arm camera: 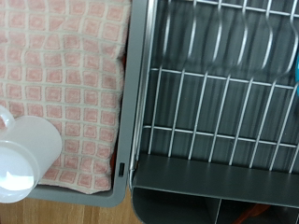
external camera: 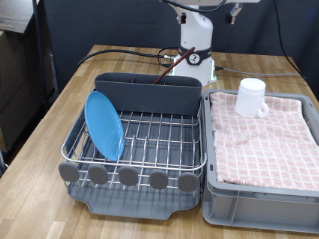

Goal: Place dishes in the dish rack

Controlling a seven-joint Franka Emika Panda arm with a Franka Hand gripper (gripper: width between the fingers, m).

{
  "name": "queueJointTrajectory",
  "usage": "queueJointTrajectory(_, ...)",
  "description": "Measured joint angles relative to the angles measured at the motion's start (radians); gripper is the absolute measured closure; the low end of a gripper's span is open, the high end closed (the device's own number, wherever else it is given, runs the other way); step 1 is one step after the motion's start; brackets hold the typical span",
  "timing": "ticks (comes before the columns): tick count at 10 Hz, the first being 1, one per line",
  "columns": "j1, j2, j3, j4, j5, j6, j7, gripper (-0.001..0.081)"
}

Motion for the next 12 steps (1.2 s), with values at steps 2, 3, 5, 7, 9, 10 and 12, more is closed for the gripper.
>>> queueJointTrajectory(2, 0.025, 0.015, 0.05, 0.015, -0.004, -0.009, 0.003, 0.0003)
queueJointTrajectory(3, 0.037, 0.017, 0.076, 0.017, -0.005, -0.009, 0.023, 0.0003)
queueJointTrajectory(5, 0.059, 0.021, 0.131, 0.017, -0.004, 0.001, 0.084, 0.0003)
queueJointTrajectory(7, 0.082, 0.029, 0.184, 0.017, -0.001, -0.001, 0.145, 0.0003)
queueJointTrajectory(9, 0.103, 0.047, 0.234, 0.026, 0.001, -0.013, 0.199, 0.0003)
queueJointTrajectory(10, 0.109, 0.056, 0.254, 0.029, 0.003, -0.013, 0.217, 0.0003)
queueJointTrajectory(12, 0.11, 0.069, 0.272, 0.029, 0.022, -0.012, 0.232, 0.0003)
